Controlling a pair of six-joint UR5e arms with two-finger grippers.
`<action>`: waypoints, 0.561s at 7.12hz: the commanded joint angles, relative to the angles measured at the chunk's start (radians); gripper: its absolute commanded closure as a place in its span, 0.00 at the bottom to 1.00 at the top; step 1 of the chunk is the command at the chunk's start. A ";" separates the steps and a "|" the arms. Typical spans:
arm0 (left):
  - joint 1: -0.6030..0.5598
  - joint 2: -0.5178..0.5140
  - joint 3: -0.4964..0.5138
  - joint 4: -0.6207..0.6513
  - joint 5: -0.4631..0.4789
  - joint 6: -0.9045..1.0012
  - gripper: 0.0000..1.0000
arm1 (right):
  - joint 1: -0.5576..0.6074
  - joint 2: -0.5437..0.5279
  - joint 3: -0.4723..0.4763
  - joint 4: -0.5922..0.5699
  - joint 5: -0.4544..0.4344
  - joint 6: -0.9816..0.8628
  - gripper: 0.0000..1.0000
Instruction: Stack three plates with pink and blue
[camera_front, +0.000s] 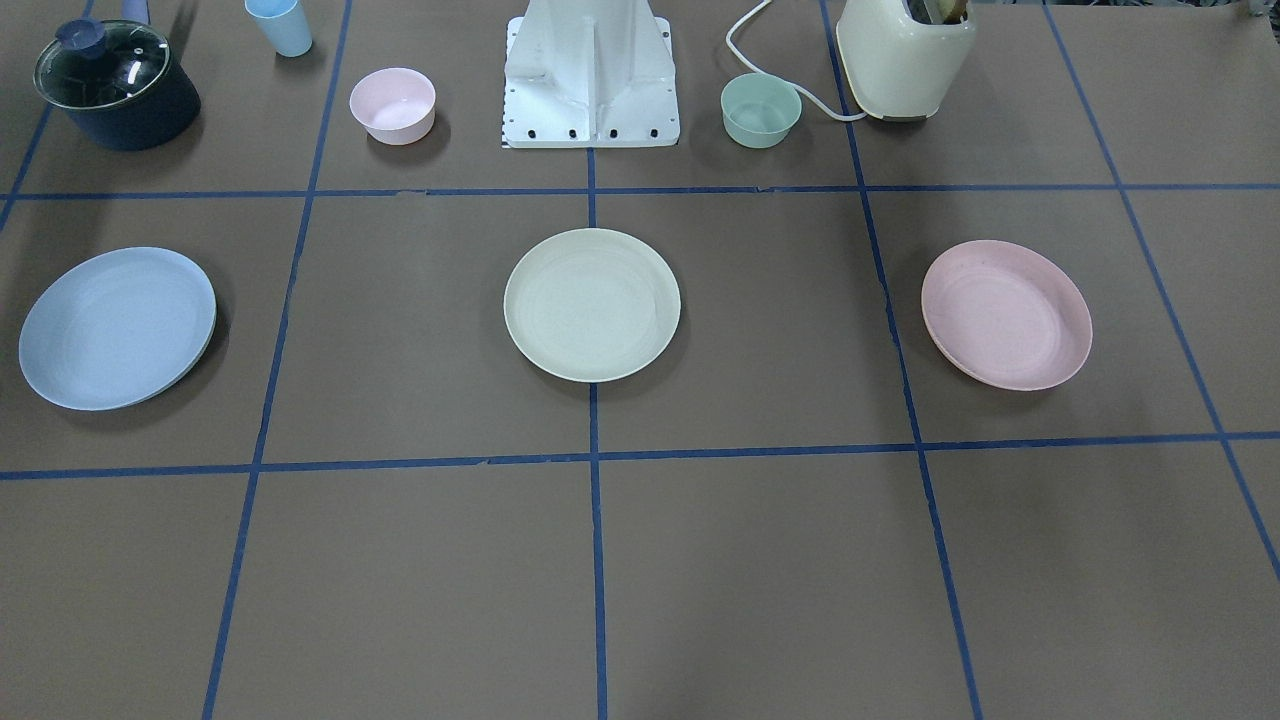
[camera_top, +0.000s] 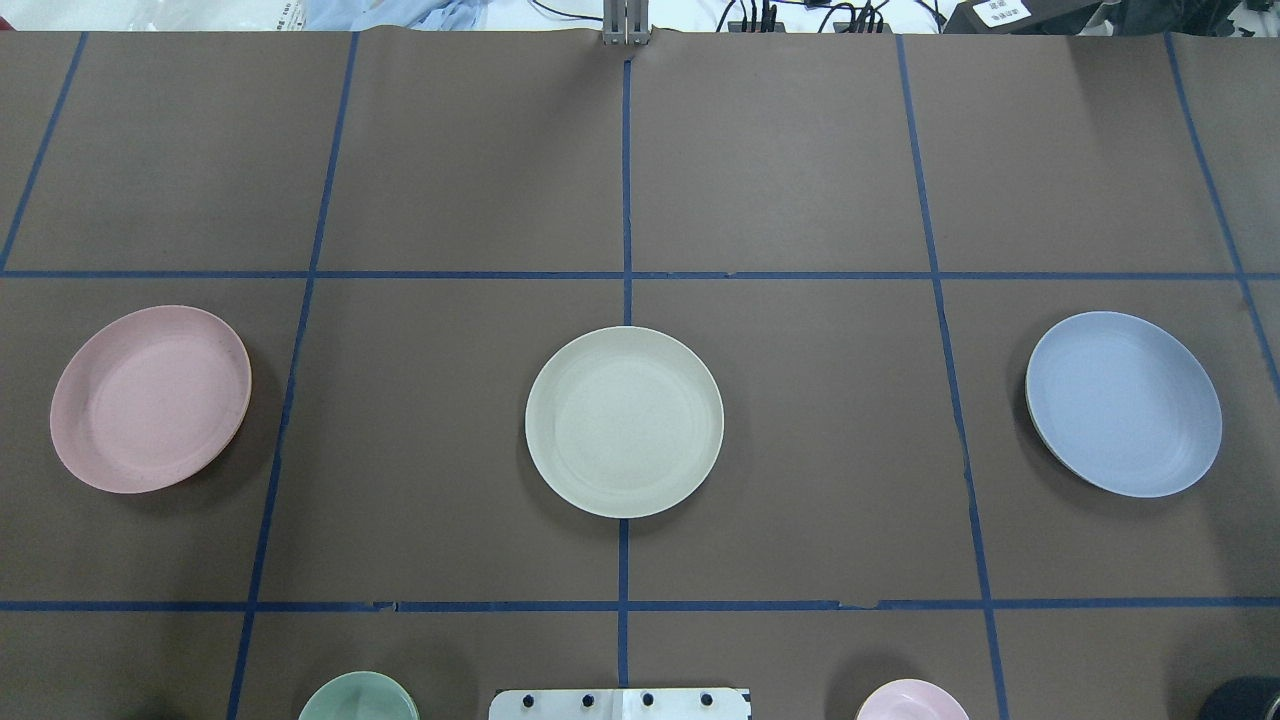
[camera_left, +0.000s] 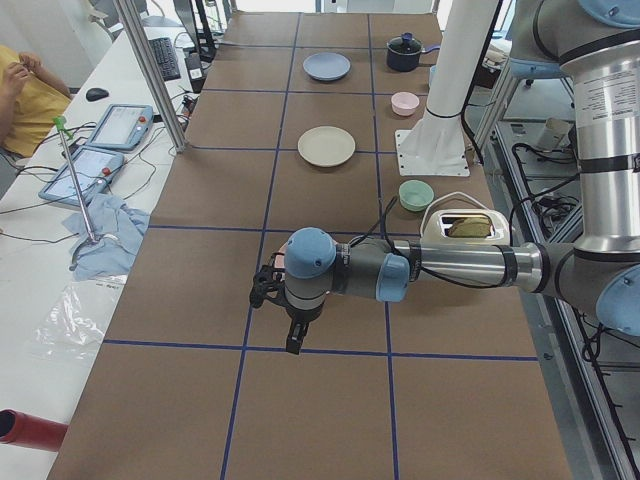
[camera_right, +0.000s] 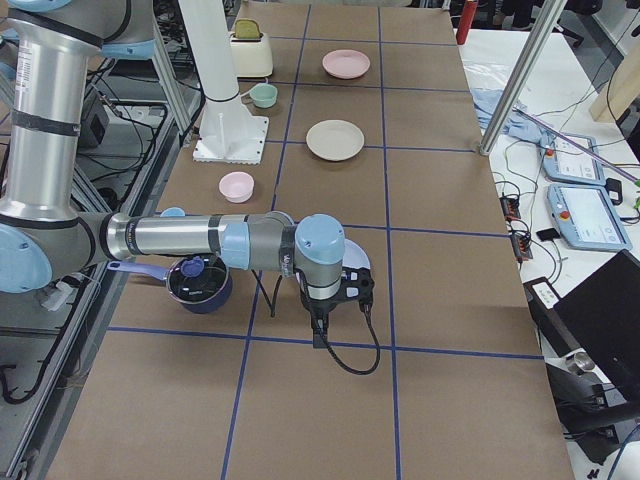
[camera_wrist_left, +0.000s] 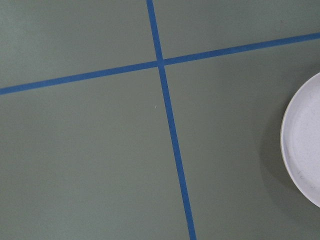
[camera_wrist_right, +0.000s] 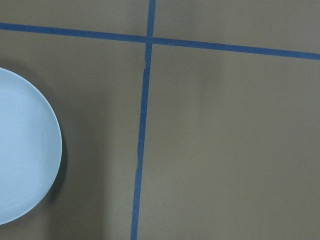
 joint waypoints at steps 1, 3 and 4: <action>0.001 -0.008 -0.007 -0.084 0.058 -0.014 0.00 | -0.014 0.003 0.007 0.059 0.002 0.008 0.00; 0.003 -0.108 -0.003 -0.167 0.063 -0.017 0.00 | -0.027 0.003 0.001 0.363 0.104 0.014 0.00; 0.000 -0.132 -0.001 -0.222 0.069 -0.017 0.00 | -0.027 0.006 -0.014 0.450 0.105 0.014 0.00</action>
